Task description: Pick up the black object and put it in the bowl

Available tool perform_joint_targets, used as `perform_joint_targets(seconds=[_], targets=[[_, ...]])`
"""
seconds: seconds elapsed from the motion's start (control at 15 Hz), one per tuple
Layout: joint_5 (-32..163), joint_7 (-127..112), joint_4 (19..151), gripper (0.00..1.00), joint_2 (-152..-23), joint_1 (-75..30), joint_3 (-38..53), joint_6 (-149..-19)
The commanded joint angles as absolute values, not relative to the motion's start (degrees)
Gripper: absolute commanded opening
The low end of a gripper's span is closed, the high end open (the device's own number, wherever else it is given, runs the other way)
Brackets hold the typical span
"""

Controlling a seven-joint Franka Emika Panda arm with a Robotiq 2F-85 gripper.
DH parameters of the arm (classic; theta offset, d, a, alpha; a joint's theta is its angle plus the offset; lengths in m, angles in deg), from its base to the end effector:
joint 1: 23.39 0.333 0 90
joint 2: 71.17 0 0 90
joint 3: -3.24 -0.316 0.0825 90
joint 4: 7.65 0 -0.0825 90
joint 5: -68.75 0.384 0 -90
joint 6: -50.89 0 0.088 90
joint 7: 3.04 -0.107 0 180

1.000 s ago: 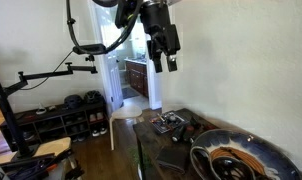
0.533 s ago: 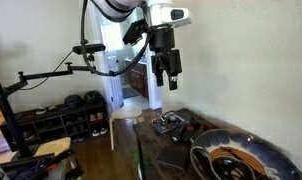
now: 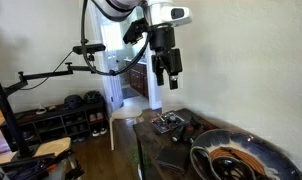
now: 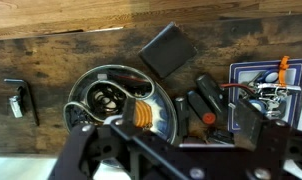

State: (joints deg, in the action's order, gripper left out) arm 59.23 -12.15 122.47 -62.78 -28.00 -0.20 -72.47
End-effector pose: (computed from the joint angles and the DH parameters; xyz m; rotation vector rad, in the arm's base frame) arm 0.4966 -0.0165 0.4218 2.9915 -0.1352 0.0569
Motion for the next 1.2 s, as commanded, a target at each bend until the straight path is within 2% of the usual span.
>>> perform_joint_targets(seconds=[0.0, 0.73, 1.13], targets=[[57.9, -12.8, 122.3, 1.0, -64.1, -26.7, 0.6, -73.9], [56.0, -11.5, 122.1, 1.0, -75.1, -25.3, 1.0, -85.2], [57.0, -11.5, 122.0, 1.0, -75.6, -24.9, 1.5, -84.1]])
